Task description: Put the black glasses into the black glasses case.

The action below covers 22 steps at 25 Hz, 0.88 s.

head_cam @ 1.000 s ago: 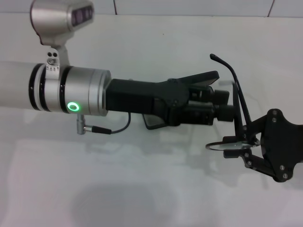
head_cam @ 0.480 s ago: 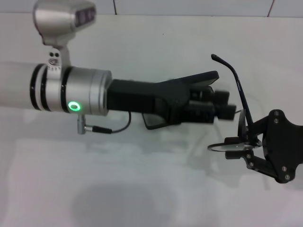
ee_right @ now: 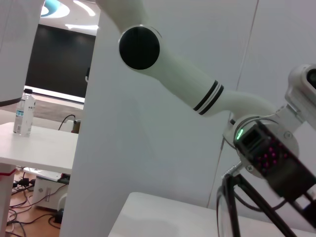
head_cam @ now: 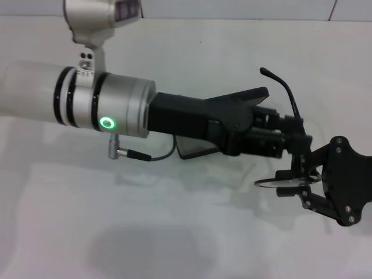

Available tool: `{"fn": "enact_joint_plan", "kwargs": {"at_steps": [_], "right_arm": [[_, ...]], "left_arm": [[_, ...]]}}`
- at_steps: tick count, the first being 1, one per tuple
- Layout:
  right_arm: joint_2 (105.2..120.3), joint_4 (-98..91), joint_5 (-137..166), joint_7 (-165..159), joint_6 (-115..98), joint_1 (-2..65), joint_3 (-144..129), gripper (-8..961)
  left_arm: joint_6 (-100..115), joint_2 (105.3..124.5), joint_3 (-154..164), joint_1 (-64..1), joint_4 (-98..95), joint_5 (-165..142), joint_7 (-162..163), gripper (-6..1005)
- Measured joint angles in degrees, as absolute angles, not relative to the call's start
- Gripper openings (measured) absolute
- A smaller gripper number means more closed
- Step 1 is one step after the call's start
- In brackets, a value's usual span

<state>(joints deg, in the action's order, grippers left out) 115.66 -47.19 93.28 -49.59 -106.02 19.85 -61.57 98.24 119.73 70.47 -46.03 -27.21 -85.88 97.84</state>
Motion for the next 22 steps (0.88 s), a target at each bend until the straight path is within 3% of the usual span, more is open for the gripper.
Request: {"fn": "enact_joint_plan", "kwargs": {"at_steps": [22], "right_arm": [[115.66, -46.28, 93.12, -34.85, -119.66, 15.78, -59.74, 116]], "left_arm": [[90.75, 118.86, 70.49, -43.35, -27.06, -88.89, 99.83, 525]]}}
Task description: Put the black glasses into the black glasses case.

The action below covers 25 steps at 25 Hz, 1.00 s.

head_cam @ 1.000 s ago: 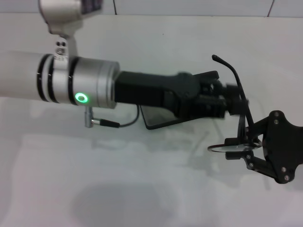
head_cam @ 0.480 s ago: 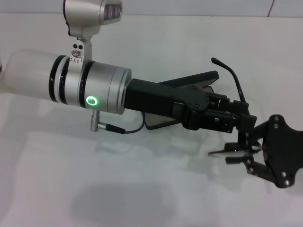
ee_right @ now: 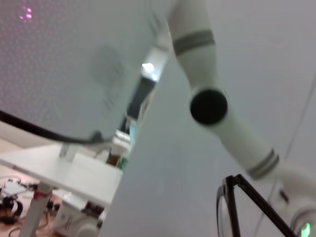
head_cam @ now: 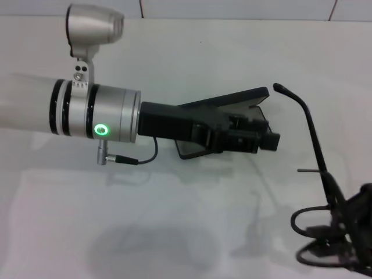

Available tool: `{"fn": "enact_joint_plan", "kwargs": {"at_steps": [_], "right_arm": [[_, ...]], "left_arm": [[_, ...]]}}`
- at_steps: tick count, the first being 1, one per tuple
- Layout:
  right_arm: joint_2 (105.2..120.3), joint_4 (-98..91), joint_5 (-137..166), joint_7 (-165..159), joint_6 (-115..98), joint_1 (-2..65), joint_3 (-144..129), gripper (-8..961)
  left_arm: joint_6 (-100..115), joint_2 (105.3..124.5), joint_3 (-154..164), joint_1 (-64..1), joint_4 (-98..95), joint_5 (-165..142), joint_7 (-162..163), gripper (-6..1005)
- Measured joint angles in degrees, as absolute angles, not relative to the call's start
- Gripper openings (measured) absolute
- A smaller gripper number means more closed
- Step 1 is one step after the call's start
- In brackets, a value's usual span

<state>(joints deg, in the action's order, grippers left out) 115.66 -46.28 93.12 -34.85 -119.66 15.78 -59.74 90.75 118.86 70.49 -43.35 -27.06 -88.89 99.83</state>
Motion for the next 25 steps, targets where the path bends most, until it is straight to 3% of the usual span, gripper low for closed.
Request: {"fn": "enact_joint_plan", "kwargs": {"at_steps": [5, 15, 25], "right_arm": [[115.88, -44.99, 92.83, -33.25, -122.28, 16.45, -61.2, 116], [115.72, -31.76, 93.21, -33.79, -118.3, 25.94, -67.48, 116], [115.51, -30.32, 92.77, -39.76, -113.94, 26.13, -62.06, 116]], "left_arm": [[88.03, 119.77, 70.72, -43.46, -27.06, -90.03, 99.02, 524], [85.29, 120.19, 70.97, -44.3, -22.83, -81.74, 89.59, 524], [90.01, 120.26, 74.09, -45.18, -23.54, -81.37, 85.12, 526]]}}
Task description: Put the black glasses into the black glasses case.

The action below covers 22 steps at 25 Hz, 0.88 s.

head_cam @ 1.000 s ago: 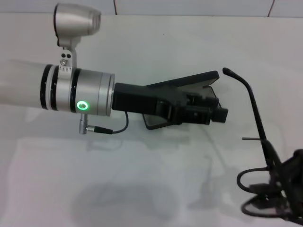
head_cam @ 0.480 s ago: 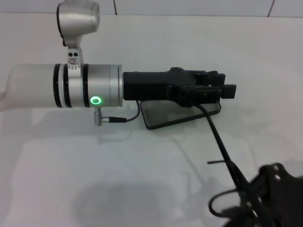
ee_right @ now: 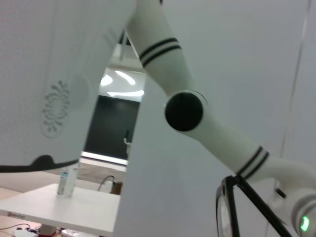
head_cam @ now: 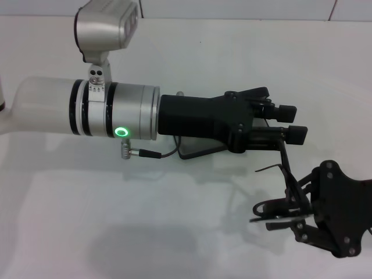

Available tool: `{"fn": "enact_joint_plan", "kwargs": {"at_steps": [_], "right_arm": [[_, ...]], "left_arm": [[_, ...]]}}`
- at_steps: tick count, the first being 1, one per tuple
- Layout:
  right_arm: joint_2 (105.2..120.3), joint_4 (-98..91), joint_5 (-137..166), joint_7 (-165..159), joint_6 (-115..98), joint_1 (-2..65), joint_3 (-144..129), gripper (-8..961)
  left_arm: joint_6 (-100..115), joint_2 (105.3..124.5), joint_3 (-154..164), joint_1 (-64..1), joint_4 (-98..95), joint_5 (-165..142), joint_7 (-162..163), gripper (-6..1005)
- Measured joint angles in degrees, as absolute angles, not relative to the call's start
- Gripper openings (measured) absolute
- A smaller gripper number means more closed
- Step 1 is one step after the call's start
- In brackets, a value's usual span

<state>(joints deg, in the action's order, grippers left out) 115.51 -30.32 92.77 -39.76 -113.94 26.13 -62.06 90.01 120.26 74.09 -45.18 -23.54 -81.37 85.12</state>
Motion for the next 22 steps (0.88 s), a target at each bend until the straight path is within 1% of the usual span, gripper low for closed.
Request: {"fn": "enact_joint_plan", "kwargs": {"at_steps": [22], "right_arm": [[115.37, -30.48, 93.0, -43.21, -109.16, 26.25, -60.21, 118]], "left_arm": [[91.07, 120.13, 76.65, -46.63, -23.56, -81.34, 81.88, 530]]}}
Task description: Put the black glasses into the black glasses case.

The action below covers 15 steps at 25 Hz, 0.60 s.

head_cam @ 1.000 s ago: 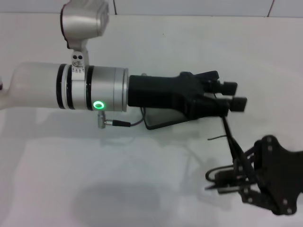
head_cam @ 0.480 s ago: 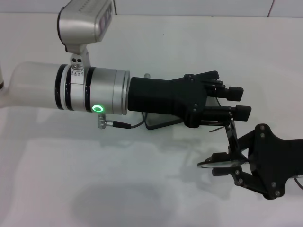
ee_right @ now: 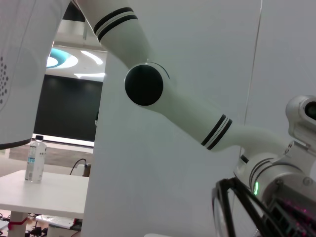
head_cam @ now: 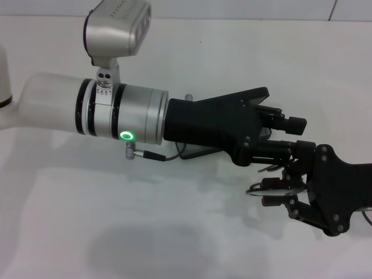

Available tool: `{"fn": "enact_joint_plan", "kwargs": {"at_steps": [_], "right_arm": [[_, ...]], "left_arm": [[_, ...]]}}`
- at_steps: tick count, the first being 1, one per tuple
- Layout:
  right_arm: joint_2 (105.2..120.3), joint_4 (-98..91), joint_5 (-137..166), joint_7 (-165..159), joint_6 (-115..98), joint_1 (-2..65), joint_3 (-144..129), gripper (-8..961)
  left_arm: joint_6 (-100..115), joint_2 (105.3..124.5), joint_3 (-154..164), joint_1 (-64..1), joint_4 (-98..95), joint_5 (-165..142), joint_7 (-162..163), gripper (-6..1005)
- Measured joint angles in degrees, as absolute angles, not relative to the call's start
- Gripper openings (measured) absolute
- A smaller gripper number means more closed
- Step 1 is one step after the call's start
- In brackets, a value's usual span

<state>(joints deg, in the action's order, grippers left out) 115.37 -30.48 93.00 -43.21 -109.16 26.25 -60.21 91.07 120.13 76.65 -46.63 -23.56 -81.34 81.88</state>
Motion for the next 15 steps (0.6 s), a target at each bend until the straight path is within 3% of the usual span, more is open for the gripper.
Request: {"fn": "enact_joint_plan", "kwargs": {"at_steps": [8, 11, 15], "right_arm": [[115.14, -34.31, 94.53, -43.01, -106.23, 23.3, -58.63, 119], [116.09, -41.42, 93.05, -43.68, -97.39, 19.95, -59.81, 119], [116.12, -50.36, 89.74, -48.81, -80.21, 17.57, -71.24, 120]], "left_arm": [[90.15, 119.59, 71.17, -42.43, -23.78, -75.3, 77.61, 531], [89.36, 119.56, 65.92, -39.79, -24.07, -75.25, 75.52, 531], [88.78, 119.34, 63.25, -38.43, -24.1, -74.92, 74.76, 532]]}}
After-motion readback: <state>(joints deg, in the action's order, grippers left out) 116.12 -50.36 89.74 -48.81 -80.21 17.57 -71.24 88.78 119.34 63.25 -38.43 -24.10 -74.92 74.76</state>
